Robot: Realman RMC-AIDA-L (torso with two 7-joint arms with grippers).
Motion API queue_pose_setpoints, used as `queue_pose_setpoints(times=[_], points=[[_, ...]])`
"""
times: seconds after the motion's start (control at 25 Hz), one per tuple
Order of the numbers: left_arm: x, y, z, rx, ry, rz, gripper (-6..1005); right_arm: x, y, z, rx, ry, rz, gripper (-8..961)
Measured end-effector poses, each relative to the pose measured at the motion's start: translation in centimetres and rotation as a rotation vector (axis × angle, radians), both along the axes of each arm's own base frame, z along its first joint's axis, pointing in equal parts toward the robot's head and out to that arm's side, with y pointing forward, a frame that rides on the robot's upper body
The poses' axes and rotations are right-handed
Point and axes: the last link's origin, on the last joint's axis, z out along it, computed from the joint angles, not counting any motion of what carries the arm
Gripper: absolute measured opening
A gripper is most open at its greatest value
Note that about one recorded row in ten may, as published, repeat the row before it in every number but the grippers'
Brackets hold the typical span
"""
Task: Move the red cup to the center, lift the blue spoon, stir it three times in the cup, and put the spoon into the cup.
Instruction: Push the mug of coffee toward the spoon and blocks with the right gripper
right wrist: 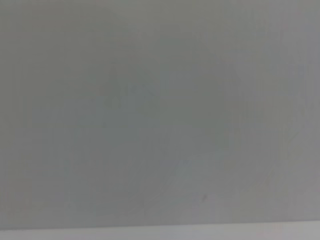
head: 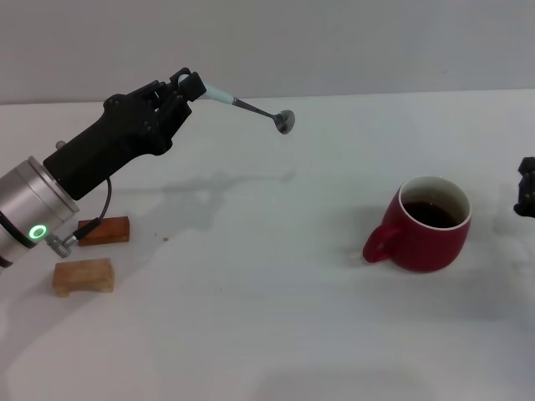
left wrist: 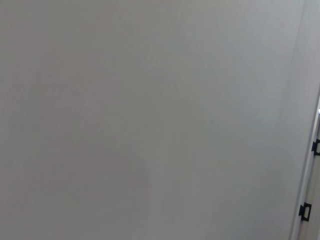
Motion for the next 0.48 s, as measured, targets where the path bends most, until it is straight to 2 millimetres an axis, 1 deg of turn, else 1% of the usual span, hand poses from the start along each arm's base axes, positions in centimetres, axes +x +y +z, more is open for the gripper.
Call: queue_pose_setpoints(times=[0.48], points=[[0.0,0.1,0.0,0.001,0.004,0.005,141,-1.0,0.0,-1.4,-0.081,-0.006,0.048,0]])
